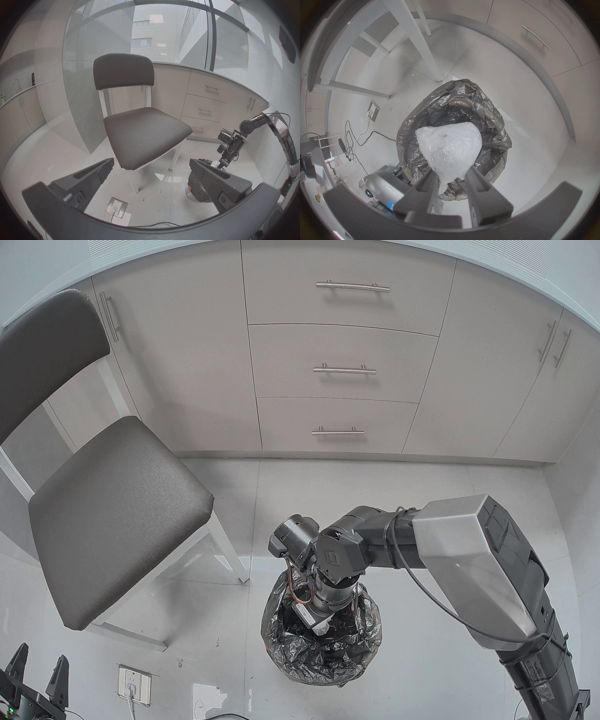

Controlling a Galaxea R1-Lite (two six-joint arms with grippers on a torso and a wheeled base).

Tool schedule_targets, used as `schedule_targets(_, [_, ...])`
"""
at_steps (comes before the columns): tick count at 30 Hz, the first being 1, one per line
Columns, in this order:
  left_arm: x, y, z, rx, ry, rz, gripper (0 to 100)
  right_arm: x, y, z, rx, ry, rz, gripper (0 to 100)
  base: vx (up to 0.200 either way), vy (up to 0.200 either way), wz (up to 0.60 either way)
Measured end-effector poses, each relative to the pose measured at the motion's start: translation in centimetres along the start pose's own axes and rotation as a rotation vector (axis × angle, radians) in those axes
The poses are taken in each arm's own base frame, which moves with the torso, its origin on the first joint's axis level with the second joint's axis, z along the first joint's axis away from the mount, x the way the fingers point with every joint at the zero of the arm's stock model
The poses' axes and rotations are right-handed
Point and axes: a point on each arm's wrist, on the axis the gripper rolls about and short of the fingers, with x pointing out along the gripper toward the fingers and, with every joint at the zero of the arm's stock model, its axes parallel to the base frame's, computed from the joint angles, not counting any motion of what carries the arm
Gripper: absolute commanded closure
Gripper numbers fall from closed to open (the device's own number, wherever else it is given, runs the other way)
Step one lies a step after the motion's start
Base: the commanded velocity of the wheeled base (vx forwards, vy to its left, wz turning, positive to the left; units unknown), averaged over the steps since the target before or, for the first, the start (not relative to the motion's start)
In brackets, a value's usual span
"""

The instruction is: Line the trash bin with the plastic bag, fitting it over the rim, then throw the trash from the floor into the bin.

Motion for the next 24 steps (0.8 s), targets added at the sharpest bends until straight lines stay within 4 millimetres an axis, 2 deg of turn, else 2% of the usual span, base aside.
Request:
schedule_targets(17, [0.0, 0.0, 0.0, 0.0, 0.0, -0.001, 0, 0.38, 0.16, -0.13, -0.004, 0.008, -0.015, 100, 0.0, 0.0, 0.0])
schedule_targets(18, [0.0, 0.0, 0.0, 0.0, 0.0, -0.001, 0, 0.43, 0.15, -0.14, -0.003, 0.009, -0.015, 0, 0.0, 0.0, 0.0])
schedule_targets(24, [0.0, 0.0, 0.0, 0.0, 0.0, 0.0, 0, 0.55, 0.05, -0.15, -0.001, 0.012, -0.015, 0, 0.0, 0.0, 0.0])
